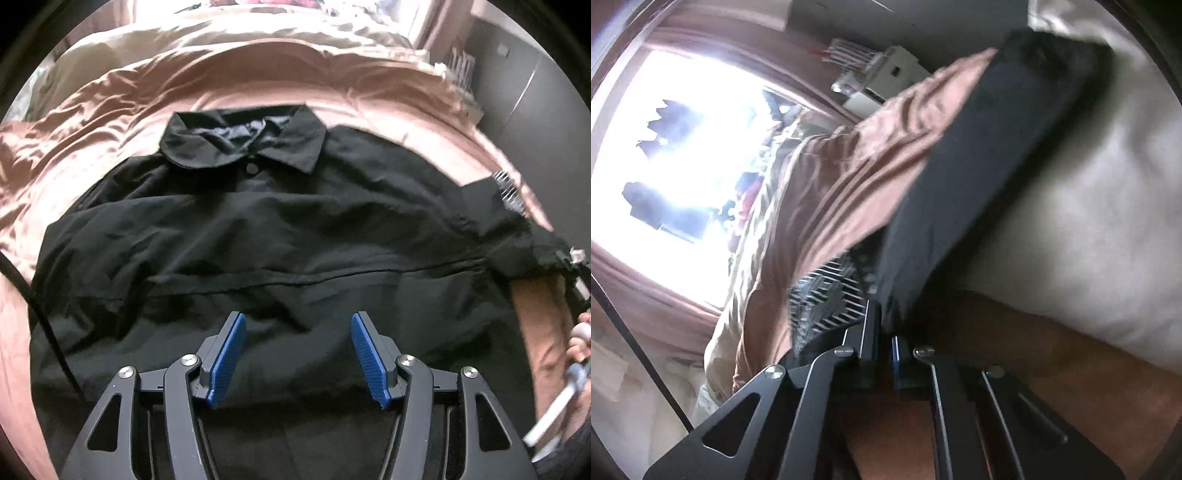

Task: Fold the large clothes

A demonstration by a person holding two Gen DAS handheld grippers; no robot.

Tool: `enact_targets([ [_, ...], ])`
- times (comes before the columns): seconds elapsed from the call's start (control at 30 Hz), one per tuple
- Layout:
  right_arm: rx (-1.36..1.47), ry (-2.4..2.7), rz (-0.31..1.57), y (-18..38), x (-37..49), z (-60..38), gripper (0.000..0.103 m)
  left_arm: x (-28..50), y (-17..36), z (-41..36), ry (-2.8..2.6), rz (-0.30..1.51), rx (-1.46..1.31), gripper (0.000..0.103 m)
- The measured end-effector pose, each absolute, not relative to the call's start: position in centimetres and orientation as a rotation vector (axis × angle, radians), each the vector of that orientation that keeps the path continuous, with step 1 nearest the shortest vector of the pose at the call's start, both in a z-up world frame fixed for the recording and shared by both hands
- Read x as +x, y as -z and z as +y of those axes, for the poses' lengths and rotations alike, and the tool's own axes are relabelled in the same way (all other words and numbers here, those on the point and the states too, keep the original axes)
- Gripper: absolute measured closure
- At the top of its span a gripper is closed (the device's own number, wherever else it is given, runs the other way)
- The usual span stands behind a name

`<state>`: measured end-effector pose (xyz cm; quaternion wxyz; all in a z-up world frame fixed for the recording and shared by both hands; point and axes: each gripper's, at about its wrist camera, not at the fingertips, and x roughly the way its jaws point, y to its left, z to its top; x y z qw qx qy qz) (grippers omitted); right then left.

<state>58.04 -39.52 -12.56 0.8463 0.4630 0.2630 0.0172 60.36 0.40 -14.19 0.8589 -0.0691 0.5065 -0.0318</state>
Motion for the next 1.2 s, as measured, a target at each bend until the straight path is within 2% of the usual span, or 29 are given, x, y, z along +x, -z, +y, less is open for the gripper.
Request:
enact_targets([
  [0.33, 0.845, -0.265, 0.43, 4.9, 54.7, -32.1, 0.103, 53.8, 10.2, 3.6, 0.019, 0.967, -0.248, 0.041],
  [0.57, 0.756, -0.425, 0.438, 2.3, 52.6, -25.4, 0.103, 49.7, 9.2, 7.8, -0.045, 0.919, -0.354, 0.041],
  [0.8, 0.576, -0.485, 0.544, 2.8, 53.8, -18.7, 0.103, 47.8, 10.1, 11.7, -0.064, 0.86, -0.466, 0.041],
  [0.93, 0.464, -0.473, 0.653, 3.8, 55.3, -14.3, 0.103, 47.4, 11.5, 13.7, -0.09, 0.865, -0.524, 0.041],
  [1.03, 0.384, -0.432, 0.776, 6.6, 56.5, -10.9, 0.101, 47.1, 13.0, 15.6, -0.115, 0.884, -0.6, 0.041],
  [1.2, 0.507, -0.441, 0.965, 10.4, 59.1, -9.9, 0.096, 46.6, 14.1, 17.9, -0.148, 0.877, -0.697, 0.041],
])
